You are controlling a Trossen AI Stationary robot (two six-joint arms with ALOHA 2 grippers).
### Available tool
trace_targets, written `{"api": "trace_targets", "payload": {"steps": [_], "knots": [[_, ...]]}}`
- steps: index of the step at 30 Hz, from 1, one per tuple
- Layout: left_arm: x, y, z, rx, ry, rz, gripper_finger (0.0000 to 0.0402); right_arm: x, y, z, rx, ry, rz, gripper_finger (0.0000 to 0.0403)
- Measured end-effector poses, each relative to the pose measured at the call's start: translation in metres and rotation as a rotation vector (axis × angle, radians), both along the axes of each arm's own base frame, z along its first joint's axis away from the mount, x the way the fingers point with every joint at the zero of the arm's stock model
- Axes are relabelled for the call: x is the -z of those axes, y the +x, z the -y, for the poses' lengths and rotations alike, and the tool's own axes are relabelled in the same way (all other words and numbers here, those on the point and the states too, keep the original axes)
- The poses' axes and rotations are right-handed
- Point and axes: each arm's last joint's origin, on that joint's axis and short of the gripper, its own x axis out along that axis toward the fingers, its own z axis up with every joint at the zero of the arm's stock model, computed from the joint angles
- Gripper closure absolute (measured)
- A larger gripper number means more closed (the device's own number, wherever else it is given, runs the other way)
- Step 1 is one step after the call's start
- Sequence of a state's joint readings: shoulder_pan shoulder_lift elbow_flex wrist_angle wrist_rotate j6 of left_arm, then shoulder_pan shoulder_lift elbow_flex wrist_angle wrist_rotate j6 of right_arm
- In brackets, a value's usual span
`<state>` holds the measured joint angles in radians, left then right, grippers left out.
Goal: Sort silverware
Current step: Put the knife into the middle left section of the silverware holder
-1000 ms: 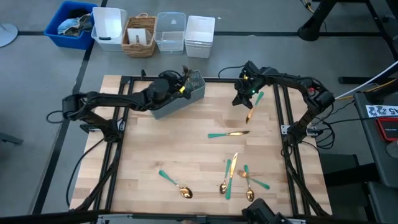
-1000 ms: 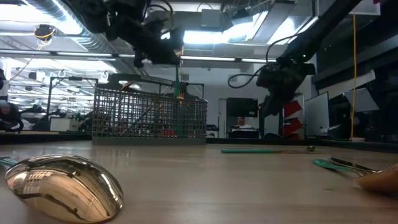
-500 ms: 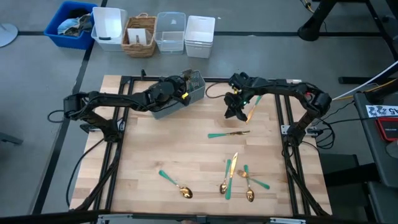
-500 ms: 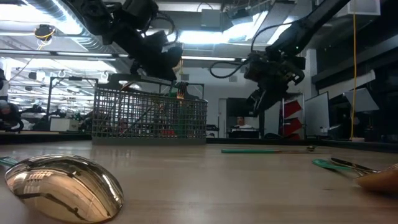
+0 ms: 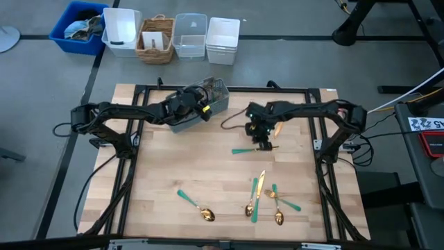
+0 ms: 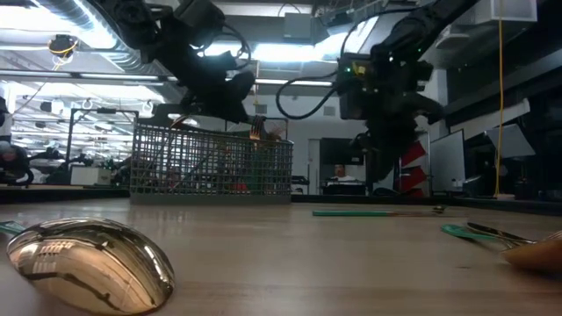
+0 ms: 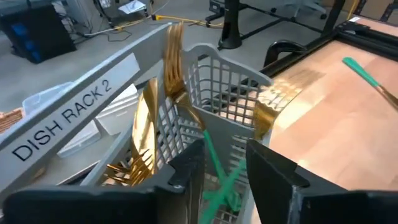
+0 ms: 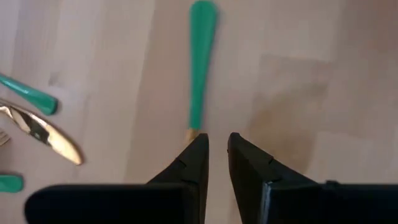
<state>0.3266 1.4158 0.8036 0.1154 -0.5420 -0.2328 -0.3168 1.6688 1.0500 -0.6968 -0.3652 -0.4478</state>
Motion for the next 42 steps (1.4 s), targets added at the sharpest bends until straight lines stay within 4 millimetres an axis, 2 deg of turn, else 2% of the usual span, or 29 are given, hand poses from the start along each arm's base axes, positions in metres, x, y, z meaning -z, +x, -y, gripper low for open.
{"api": "trace_targets", "payload": {"steps": [9,14,18,23,28,33,36,42], "knots": [[-0.012,0.001,0.018,0.123,-0.004,0.036,0.0307,0.002,0.009,-0.056,0.035,-0.161,-0.105,0.0341],[-0.028,-0.003,0.035,0.206,0.008,0.088,0.0313,0.002,0.012,-0.072,0.078,-0.200,-0.102,0.0341],[-0.035,-0.006,0.052,0.266,0.006,0.096,0.0313,0.002,0.012,-0.076,0.083,-0.266,-0.106,0.0341],[-0.029,-0.006,0.076,0.349,-0.046,0.041,0.0314,0.003,0.009,-0.074,0.091,-0.288,-0.134,0.0341],[-0.020,-0.003,0.102,0.447,-0.144,0.023,0.0314,0.005,-0.006,-0.075,0.087,-0.286,-0.294,0.0341],[-0.014,0.001,0.122,0.512,-0.168,0.015,0.0314,0.005,-0.017,-0.075,0.110,-0.292,-0.410,0.0341],[-0.010,0.003,0.131,0.539,-0.173,-0.003,0.0314,0.010,-0.017,-0.075,0.112,-0.279,-0.384,0.0341],[-0.001,0.007,0.143,0.576,-0.177,-0.035,0.0314,0.035,-0.019,-0.077,0.095,-0.243,-0.289,0.0341]]}}
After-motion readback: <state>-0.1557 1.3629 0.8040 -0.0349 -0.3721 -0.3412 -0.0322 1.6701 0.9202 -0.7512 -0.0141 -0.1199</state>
